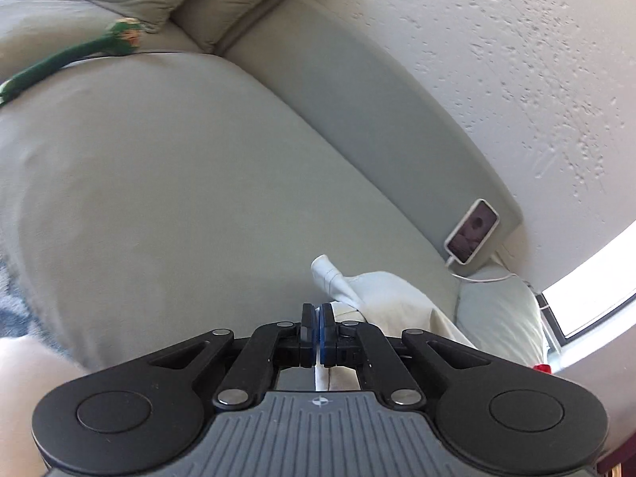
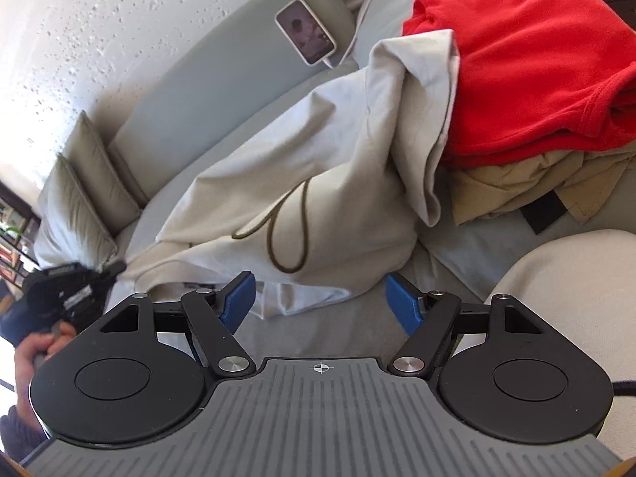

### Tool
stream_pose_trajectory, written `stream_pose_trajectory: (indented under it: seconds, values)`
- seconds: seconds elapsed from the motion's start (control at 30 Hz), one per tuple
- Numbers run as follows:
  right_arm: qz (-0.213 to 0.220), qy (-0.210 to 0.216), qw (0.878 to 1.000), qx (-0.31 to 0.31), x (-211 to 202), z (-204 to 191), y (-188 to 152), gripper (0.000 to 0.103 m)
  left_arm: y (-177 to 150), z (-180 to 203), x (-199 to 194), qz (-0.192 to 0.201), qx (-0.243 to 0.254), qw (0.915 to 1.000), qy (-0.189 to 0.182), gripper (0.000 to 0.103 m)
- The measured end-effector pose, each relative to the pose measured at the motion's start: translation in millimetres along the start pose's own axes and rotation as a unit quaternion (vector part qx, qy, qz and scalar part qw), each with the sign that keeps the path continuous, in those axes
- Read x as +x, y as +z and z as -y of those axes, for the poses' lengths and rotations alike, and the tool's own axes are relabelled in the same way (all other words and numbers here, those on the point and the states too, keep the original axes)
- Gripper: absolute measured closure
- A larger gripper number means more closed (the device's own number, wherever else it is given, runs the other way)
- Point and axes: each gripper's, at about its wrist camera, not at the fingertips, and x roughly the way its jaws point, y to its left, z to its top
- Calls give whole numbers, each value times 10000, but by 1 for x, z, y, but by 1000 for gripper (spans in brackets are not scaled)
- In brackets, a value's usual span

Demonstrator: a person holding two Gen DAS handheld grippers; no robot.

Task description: Fold clothes

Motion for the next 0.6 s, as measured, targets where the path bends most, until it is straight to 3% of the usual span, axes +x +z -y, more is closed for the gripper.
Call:
stream_pose_trajectory:
  seconds: [0.13,0.23,0.3,0.4,0.5,0.6]
  values:
    - [-165,32,9996,208,18,2,-9,29,-16,-21,-10,-150,-197,9997,14,103]
    - [-420,108,9980,463,36,9,-18,46,-24,-16,-8,-146,-98,9998,11,103]
    - [-593,212,9955,706,46,16,-24,46,-23,-14,-4,-179,-100,9998,19,103]
    - [-392,161,9914,1238,48,33,-31,44,-18,-12,-3,-135,-122,9998,70,103]
    - [144,-188,9951,955,50,35,-34,45,-17,-16,-6,-127,-187,9997,55,103]
    - [243,155,9913,1281,60,45,-35,51,-17,-18,-5,-146,-200,9997,78,103]
